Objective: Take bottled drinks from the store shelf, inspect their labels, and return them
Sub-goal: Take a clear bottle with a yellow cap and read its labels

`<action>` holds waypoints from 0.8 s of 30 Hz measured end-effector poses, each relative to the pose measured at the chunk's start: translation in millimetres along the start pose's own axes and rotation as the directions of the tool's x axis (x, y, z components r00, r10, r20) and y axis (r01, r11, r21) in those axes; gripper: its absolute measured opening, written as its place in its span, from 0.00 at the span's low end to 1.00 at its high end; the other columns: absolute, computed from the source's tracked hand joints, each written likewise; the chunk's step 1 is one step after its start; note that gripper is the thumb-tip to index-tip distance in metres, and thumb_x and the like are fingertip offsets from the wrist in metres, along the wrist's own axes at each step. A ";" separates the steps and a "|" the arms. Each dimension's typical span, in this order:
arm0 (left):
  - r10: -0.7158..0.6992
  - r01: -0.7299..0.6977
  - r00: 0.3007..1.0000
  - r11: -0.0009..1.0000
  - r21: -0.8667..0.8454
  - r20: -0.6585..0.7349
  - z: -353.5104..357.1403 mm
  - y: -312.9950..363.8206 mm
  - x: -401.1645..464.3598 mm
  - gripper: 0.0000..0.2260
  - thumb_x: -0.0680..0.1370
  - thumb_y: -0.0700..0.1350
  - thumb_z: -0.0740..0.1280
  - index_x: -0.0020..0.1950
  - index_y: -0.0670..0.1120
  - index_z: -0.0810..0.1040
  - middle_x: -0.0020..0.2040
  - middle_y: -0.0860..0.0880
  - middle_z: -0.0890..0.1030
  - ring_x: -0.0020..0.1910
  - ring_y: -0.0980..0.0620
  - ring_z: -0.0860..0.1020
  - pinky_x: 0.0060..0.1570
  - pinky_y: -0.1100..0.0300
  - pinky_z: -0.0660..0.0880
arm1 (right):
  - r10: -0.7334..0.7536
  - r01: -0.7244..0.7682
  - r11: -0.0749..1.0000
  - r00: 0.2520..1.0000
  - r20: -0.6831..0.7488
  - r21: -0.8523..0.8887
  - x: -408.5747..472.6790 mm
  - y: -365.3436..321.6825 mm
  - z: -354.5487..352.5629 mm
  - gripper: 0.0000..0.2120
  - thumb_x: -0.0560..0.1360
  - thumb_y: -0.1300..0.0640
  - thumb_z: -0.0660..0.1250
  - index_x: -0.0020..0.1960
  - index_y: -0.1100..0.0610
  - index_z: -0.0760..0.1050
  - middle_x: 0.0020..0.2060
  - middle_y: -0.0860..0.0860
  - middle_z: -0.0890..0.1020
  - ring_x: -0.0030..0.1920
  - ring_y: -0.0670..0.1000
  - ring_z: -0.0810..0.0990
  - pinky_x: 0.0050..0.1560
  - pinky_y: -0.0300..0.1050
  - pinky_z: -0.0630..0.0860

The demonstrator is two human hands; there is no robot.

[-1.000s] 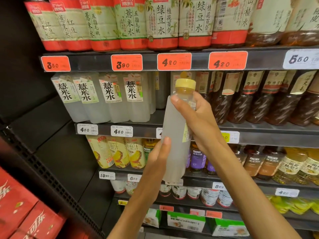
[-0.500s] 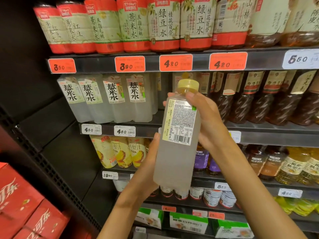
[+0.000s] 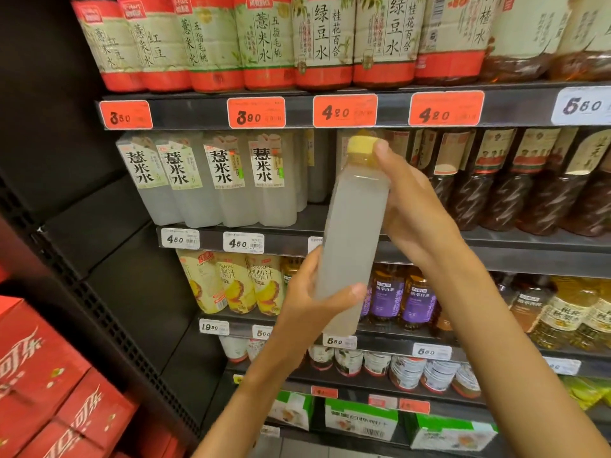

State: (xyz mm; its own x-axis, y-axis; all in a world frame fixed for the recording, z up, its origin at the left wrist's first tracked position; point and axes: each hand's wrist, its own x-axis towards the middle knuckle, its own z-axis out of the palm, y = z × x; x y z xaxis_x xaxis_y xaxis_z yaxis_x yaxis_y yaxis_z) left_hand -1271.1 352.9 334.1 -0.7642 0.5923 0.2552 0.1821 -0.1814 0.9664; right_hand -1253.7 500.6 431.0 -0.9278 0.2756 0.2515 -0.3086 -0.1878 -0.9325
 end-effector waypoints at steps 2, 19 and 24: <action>-0.074 0.086 0.988 0.992 -0.087 0.136 -2.2 0.2 -1.1 0.27 0.64 0.59 0.74 0.62 0.60 0.75 0.55 0.53 0.82 0.55 0.52 0.80 0.48 0.61 0.77 | 0.017 -0.025 0.997 0.995 0.099 0.078 2.9 2.5 -1.5 0.19 0.74 0.45 0.61 0.58 0.57 0.74 0.50 0.54 0.81 0.53 0.54 0.81 0.58 0.52 0.76; -0.050 0.070 0.986 0.990 0.123 -0.161 -18.1 -25.3 35.1 0.21 0.77 0.46 0.67 0.69 0.52 0.65 0.60 0.52 0.76 0.54 0.61 0.78 0.45 0.68 0.77 | -0.052 -0.003 0.953 0.983 -0.176 -0.303 52.1 32.6 19.2 0.20 0.75 0.44 0.66 0.61 0.55 0.70 0.46 0.50 0.81 0.37 0.39 0.82 0.33 0.33 0.76; -0.067 0.085 0.977 0.993 0.084 -0.205 -25.4 -34.7 50.7 0.23 0.76 0.53 0.66 0.70 0.54 0.65 0.62 0.53 0.76 0.56 0.61 0.78 0.47 0.68 0.77 | -0.087 0.050 0.893 0.994 -0.064 -0.448 62.8 38.1 22.7 0.25 0.72 0.54 0.73 0.66 0.54 0.69 0.59 0.52 0.77 0.57 0.50 0.79 0.58 0.50 0.77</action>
State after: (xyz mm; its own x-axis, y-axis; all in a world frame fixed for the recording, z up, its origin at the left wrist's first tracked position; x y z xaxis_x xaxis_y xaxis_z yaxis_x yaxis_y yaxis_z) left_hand -1331.9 369.2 312.7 -0.8850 0.4299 0.1786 0.1676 -0.0637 0.9838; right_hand -1328.4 489.4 417.2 -0.8820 0.3505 0.3150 -0.2275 0.2687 -0.9360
